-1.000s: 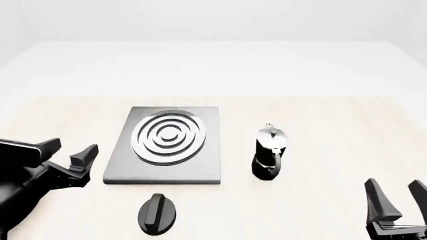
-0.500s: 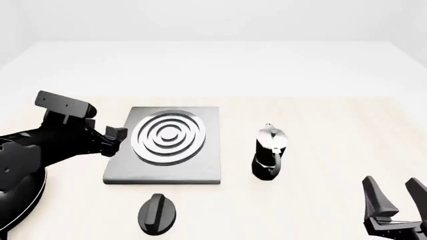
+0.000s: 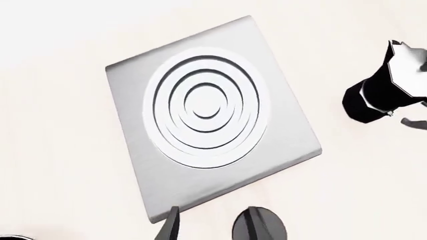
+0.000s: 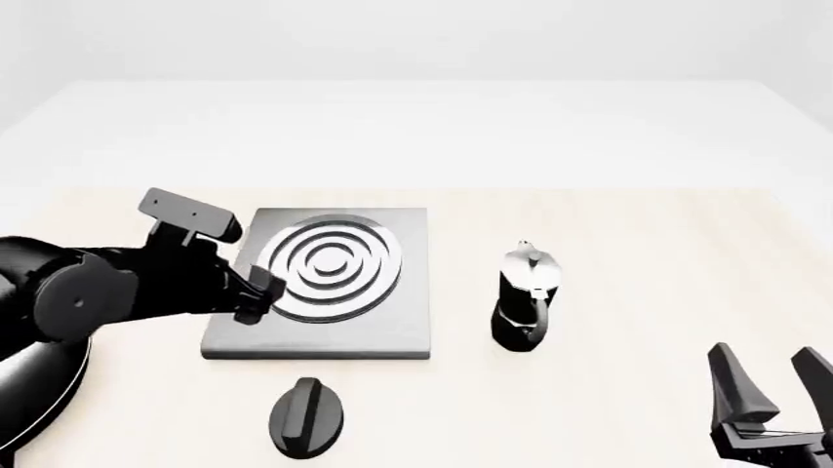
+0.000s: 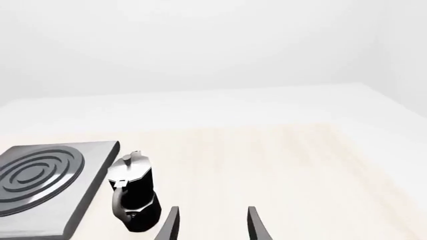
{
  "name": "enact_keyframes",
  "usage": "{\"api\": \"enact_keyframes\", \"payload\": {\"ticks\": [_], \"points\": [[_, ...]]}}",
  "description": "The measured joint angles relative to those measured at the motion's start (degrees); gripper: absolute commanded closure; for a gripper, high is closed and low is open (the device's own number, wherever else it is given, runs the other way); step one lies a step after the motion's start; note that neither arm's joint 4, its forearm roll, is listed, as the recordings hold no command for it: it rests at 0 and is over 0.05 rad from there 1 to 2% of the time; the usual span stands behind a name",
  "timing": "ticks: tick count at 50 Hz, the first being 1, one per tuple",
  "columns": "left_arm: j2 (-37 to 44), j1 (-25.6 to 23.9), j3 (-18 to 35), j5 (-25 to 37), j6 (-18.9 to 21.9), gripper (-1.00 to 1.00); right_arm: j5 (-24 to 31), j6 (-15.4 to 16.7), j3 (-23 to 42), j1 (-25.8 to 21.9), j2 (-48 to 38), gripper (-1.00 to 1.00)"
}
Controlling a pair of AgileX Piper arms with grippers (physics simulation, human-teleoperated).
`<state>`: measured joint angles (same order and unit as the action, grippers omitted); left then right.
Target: Turn on the stove and put the moka pot on it.
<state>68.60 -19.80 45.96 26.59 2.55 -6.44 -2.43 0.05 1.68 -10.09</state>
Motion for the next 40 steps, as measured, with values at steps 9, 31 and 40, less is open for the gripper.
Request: {"api": "enact_keyframes", "payload": {"ticks": [9, 31, 40], "points": [[3.0, -1.7, -0.3, -0.2, -1.6, -1.00, 0.0, -0.4, 0.0, 0.0, 0.0, -1.00], [7.6, -8.7, -3.3, -2.3, -9.0, -1.00, 0.3, -1.4, 0.0, 0.1, 0.6, -1.00], [9.2, -11.0, -5.1, -3.9, -11.8, -1.00, 0.5, -1.8, 0.0, 0.2, 0.9, -1.00]]}}
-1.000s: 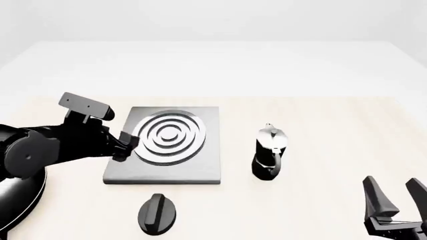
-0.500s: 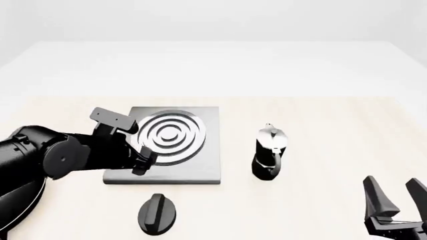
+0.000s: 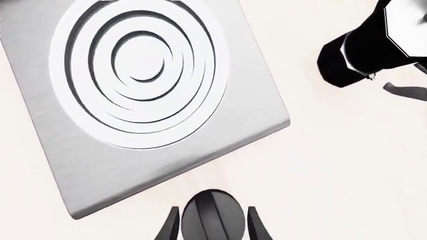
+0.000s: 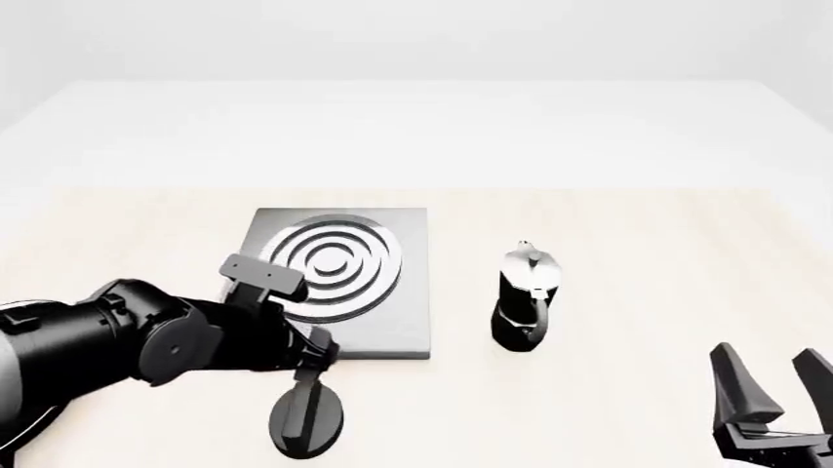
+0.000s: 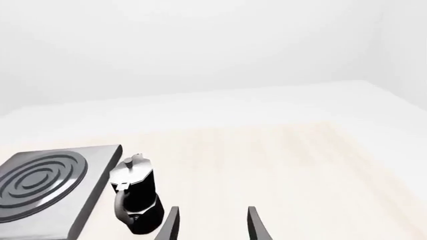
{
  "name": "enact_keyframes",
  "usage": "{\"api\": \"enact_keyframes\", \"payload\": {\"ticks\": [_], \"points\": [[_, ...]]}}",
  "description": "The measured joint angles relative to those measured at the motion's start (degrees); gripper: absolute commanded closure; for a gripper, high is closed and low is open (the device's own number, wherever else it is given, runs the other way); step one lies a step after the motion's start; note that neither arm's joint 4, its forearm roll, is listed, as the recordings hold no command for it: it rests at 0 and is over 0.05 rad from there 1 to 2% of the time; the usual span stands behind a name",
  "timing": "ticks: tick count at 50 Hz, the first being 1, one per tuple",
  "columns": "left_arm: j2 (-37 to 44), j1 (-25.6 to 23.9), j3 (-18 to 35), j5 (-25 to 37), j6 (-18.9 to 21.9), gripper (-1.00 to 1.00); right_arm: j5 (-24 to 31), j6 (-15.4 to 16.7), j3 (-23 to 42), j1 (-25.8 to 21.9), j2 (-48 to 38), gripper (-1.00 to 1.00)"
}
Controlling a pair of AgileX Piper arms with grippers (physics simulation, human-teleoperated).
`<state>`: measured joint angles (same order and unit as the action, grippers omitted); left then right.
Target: Turn on the stove and put the moka pot on it.
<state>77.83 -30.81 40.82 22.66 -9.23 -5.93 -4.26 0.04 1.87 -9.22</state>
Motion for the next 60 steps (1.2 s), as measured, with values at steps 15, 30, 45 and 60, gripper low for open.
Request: {"api": "enact_keyframes", "payload": {"ticks": [15, 30, 45, 60], "points": [[1.8, -1.2, -2.0, -2.3, -2.0, -1.00, -0.5, -0.4, 0.0, 0.0, -0.5, -1.00], [3.6, -0.6, -3.1, -4.2, -2.2, -1.00, -1.2, -0.7, 0.0, -0.1, -1.5, -1.00], [5.6, -0.5, -4.2, -6.2, -2.7, -1.00, -1.4, -0.9, 0.0, -0.1, -1.8, -1.00], [7.4, -0.1, -4.9, -8.2, -3.3, -1.00, -1.9, -1.0, 0.0, -0.1, -2.3, -1.00]]}}
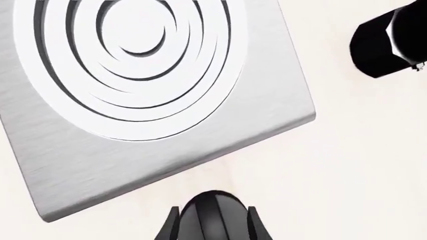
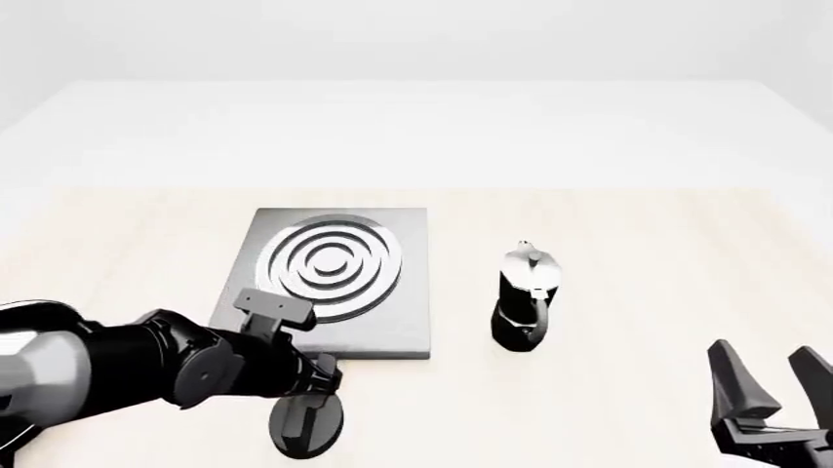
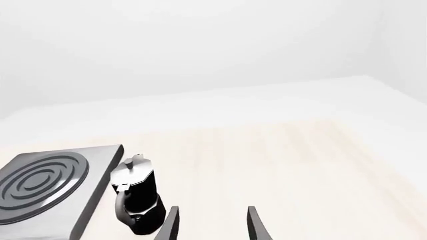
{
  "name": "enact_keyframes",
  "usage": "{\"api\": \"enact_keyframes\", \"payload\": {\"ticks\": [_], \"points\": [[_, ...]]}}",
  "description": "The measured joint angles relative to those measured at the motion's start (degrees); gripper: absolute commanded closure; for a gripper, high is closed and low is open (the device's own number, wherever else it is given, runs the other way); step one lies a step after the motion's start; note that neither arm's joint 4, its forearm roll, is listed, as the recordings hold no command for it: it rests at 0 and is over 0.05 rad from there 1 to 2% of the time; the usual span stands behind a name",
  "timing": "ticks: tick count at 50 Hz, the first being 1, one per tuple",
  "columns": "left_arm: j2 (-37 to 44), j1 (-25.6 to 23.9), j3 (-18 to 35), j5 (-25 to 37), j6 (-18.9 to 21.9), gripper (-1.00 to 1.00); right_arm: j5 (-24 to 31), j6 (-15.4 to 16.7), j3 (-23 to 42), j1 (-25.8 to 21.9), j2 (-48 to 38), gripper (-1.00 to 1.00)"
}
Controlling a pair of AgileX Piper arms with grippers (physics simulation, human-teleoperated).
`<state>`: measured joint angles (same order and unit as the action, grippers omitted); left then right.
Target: Turn on the stove and put the moka pot on it.
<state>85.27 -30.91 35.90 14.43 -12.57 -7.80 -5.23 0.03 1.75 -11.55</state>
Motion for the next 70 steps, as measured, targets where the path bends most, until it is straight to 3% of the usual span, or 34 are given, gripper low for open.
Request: {"api": "enact_keyframes", "payload": {"ticks": [36, 70], "points": [[4.6, 0.0, -2.8, -6.1, -3.3, -1.00, -1.4, 0.0, 0.0, 0.0, -1.9, -1.00], [-0.8, 8.5, -3.0, -6.2, 5.0, -1.00, -2.4, 0.3, 0.0, -0.2, -3.3, -1.00]]}}
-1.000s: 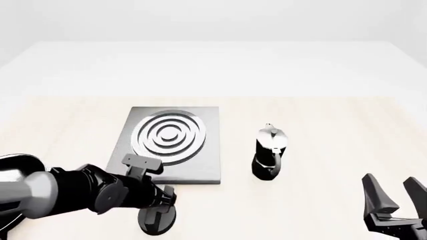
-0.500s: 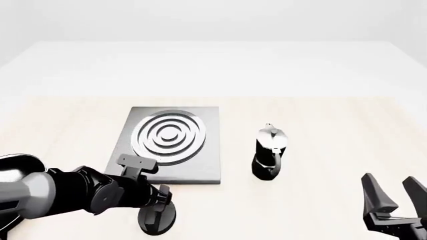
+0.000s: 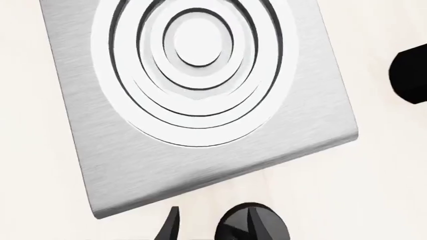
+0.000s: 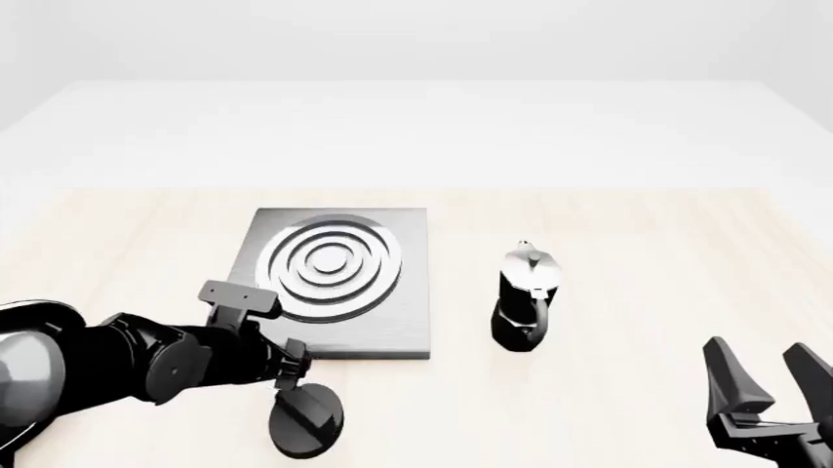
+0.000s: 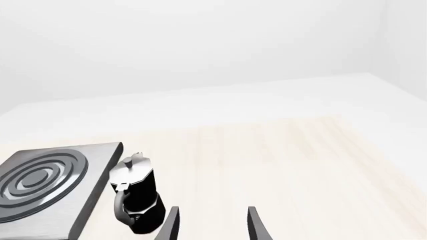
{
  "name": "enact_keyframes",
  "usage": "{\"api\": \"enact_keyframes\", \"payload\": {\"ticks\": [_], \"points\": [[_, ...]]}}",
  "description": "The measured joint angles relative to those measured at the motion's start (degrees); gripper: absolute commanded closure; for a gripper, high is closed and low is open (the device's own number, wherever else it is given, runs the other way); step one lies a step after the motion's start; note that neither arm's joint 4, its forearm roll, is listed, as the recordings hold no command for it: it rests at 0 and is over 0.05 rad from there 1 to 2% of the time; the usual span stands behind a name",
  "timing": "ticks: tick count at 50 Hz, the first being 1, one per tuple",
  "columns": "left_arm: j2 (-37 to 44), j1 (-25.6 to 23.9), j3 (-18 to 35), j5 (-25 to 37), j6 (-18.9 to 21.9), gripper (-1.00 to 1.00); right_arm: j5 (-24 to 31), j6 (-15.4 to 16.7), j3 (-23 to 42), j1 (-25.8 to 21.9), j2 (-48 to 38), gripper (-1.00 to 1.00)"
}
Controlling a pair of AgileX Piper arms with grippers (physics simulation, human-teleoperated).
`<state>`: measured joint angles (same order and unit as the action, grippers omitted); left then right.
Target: Turn on the stove and put the moka pot on it.
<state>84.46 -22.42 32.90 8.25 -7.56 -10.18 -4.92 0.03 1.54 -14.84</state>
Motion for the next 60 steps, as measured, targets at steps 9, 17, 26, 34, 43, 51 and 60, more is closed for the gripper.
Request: {"api": "enact_keyframes", "payload": {"ticks": [9, 17, 26, 34, 43, 51, 60], "points": [[-0.7, 1.1, -0.4, 0.1, 0.4, -1.00, -0.5, 0.1, 0.0, -0.1, -0.6, -1.00], [-2.8, 2.3, -0.4, 0.3, 1.6, -1.00, -1.3, 0.4, 0.0, -0.1, -1.8, -1.00], [-12.2, 4.7, 0.1, 0.4, 5.1, -1.00, 0.3, -0.1, 2.1, -1.4, -3.6, -1.00], [-20.4, 7.8, -1.0, -1.5, 6.0, -1.00, 6.2, -1.6, 7.6, -4.0, -5.5, -1.00], [-29.0, 12.3, -7.0, -8.5, 6.3, -1.00, 12.3, -4.6, 14.4, -6.9, -8.5, -1.00], [-42.5, 17.2, -14.3, -14.9, 6.8, -1.00, 15.9, -6.9, 19.2, -8.3, -11.8, -1.00], [-60.1, 21.9, -22.4, -17.7, 6.8, -1.00, 18.4, -8.1, 23.1, -9.6, -16.7, -1.00]]}}
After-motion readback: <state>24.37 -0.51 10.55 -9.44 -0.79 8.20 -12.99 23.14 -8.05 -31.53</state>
